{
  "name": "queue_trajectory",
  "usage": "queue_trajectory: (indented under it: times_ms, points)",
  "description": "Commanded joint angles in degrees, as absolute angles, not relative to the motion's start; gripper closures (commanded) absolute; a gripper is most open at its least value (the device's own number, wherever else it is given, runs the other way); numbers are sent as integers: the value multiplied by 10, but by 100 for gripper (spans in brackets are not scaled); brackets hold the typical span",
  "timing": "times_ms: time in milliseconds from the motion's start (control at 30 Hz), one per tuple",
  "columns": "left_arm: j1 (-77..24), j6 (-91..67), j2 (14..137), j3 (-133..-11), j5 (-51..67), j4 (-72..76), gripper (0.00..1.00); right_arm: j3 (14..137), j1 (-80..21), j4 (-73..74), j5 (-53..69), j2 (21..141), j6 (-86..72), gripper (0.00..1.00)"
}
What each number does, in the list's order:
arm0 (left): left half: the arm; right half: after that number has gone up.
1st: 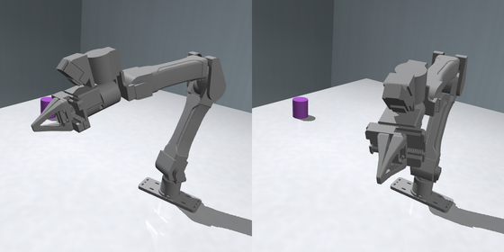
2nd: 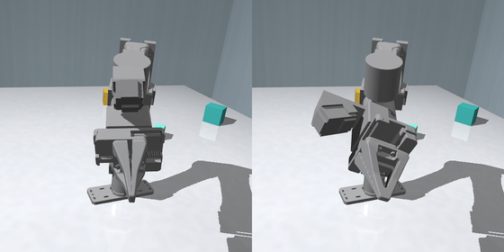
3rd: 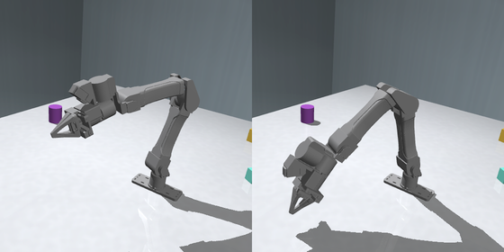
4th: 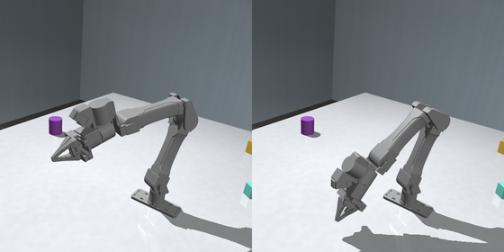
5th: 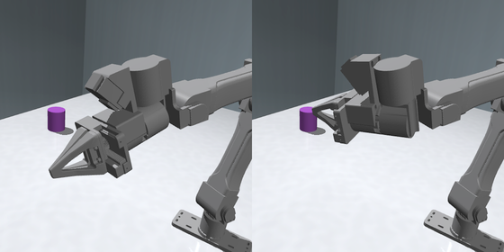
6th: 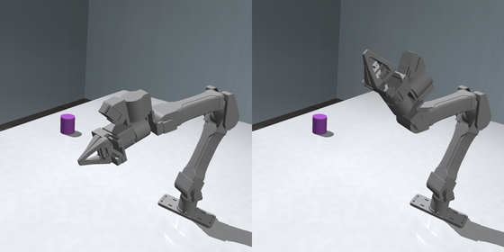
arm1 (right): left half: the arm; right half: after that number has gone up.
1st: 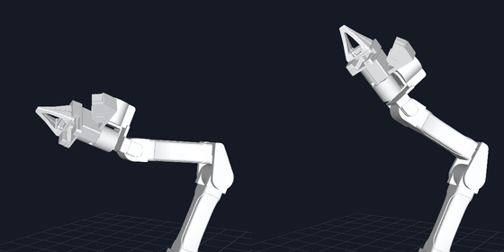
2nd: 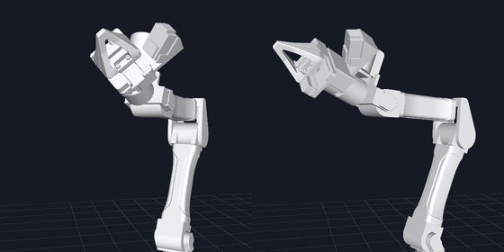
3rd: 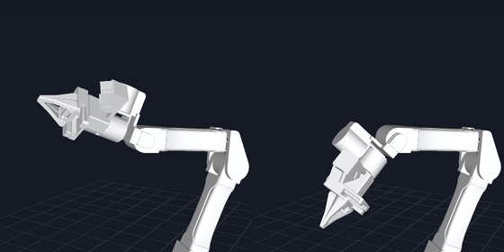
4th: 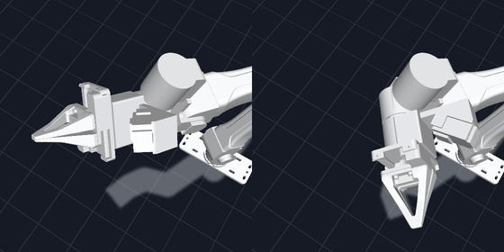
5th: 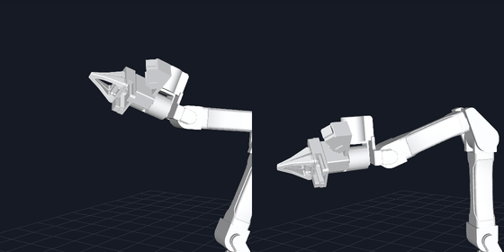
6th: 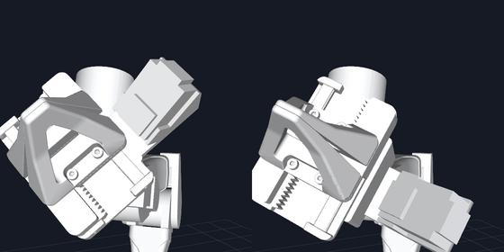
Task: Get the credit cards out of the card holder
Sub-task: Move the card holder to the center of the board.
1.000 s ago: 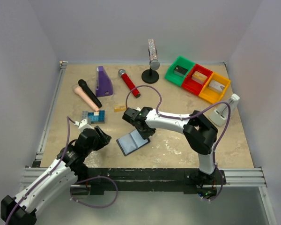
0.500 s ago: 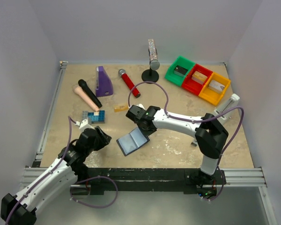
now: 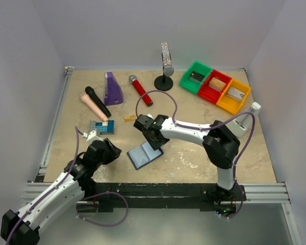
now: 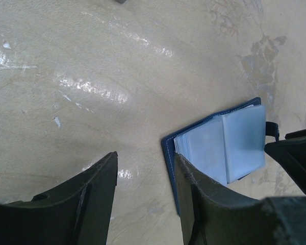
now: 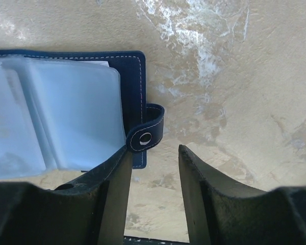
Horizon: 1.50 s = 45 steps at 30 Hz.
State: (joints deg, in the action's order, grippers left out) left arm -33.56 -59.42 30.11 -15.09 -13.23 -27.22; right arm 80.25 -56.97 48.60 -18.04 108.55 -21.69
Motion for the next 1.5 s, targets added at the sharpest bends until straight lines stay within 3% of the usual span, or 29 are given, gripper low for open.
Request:
queue_trajectory:
  times_ms: [0,233,367,833,967,1100,1300,1467]
  points:
    - [-338,-588,301,-142,-127,-247,48,836,-559,489,-174,1098,-207,55]
    - [-338,-588,308,-135,-122,-237,48,846,-542,480,-159,1121,-193,72]
    - [-337,-585,311,-135,-120,-234,48,831,-534,465,-155,1113,-192,99]
    - [-338,-563,336,-145,-112,-205,48,622,-557,393,-98,875,-292,100]
    - [-338,-553,339,-135,-69,-134,50,599,-577,374,-108,826,-298,100]
    - [-338,-563,401,-129,24,24,58,629,-572,380,-126,823,-284,65]
    - [-358,-567,569,-189,87,130,68,700,-502,367,-44,882,-279,58]
    - [-381,-577,656,-196,98,181,71,745,-484,348,-2,937,-232,37]
